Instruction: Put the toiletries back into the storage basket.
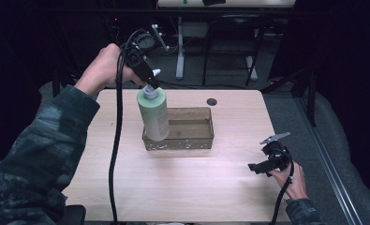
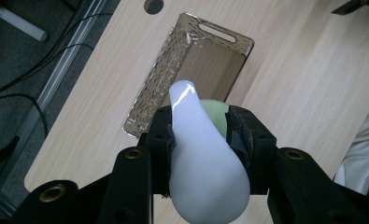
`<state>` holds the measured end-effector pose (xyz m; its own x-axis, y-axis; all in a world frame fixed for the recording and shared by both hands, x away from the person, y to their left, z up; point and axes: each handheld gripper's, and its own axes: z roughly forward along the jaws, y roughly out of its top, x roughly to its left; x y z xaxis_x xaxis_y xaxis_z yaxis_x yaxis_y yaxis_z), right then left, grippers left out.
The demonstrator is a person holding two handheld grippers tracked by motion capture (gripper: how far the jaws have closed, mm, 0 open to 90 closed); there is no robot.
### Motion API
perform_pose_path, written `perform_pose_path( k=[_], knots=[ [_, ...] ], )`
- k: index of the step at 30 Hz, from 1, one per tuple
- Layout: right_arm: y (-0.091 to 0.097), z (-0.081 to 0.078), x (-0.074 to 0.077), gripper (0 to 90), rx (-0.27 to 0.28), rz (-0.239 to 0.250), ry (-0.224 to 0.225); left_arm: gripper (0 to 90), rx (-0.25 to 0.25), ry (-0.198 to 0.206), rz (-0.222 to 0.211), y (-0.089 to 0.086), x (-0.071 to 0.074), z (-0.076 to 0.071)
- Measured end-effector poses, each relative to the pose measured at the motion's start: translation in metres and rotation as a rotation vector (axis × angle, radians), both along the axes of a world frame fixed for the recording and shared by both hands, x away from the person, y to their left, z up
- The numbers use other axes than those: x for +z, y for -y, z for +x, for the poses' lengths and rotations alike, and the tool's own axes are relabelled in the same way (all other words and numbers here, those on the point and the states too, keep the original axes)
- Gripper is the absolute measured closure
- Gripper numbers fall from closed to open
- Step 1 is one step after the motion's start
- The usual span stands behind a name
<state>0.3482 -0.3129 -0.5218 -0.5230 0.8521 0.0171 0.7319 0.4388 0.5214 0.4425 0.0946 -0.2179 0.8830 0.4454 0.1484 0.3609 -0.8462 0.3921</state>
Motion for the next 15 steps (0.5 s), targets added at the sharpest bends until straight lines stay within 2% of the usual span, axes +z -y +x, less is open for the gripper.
perform_pose_path(
  k=[3, 7, 15],
  knots=[
    [-0.001, 0.000, 0.000, 0.0, -0.001, 0.006, -0.005, 63.1, 0.009, -0.003, 0.011, 0.001, -0.001, 0.004],
    [0.000, 0.000, 0.000, 0.0, 0.002, 0.002, -0.001, 63.1, 0.029, -0.002, 0.005, 0.001, 0.001, 0.009],
    [0.000, -0.001, 0.001, 0.0, 0.000, -0.001, -0.001, 63.1, 0.037, 0.009, 0.012, 0.005, 0.003, 0.016]
  ],
)
